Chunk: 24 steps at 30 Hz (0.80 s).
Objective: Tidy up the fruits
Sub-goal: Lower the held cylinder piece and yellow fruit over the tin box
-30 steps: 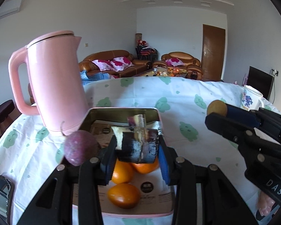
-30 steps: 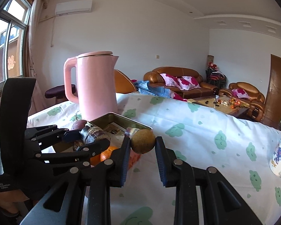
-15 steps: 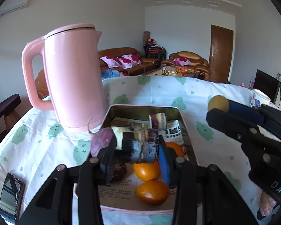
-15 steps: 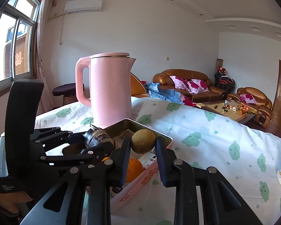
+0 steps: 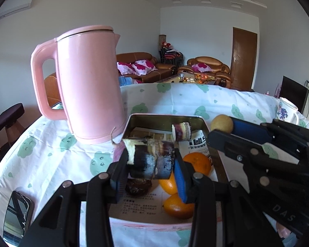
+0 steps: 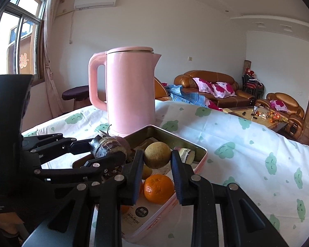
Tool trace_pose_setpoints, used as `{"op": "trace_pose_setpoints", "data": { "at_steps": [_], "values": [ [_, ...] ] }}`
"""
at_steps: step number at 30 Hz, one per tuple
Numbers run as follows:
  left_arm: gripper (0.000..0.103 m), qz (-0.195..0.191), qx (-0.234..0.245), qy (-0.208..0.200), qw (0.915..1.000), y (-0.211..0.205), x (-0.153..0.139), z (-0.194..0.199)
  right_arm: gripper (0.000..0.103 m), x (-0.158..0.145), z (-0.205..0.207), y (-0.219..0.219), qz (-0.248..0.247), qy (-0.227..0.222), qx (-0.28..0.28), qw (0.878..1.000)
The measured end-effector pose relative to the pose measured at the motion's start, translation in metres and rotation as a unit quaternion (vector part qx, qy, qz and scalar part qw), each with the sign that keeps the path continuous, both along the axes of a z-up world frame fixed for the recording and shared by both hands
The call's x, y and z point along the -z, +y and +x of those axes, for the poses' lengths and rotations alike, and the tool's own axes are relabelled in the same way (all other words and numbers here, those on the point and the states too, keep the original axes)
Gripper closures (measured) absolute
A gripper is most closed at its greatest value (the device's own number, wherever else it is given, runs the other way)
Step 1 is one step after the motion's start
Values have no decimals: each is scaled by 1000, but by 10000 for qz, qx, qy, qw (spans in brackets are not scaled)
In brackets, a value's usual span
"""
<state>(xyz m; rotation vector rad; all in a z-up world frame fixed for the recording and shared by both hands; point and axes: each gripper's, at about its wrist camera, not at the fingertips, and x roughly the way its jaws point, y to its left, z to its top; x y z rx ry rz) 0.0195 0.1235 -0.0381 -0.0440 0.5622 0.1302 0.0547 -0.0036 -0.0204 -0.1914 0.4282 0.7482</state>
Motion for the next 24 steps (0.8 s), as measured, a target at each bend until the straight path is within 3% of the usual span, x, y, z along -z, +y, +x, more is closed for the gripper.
{"op": "trace_pose_setpoints", "data": {
  "at_steps": [24],
  "values": [
    [61, -101, 126, 179, 9997, 4, 10, -3, 74, 18, 21, 4, 17, 721, -213, 9972]
  ]
}}
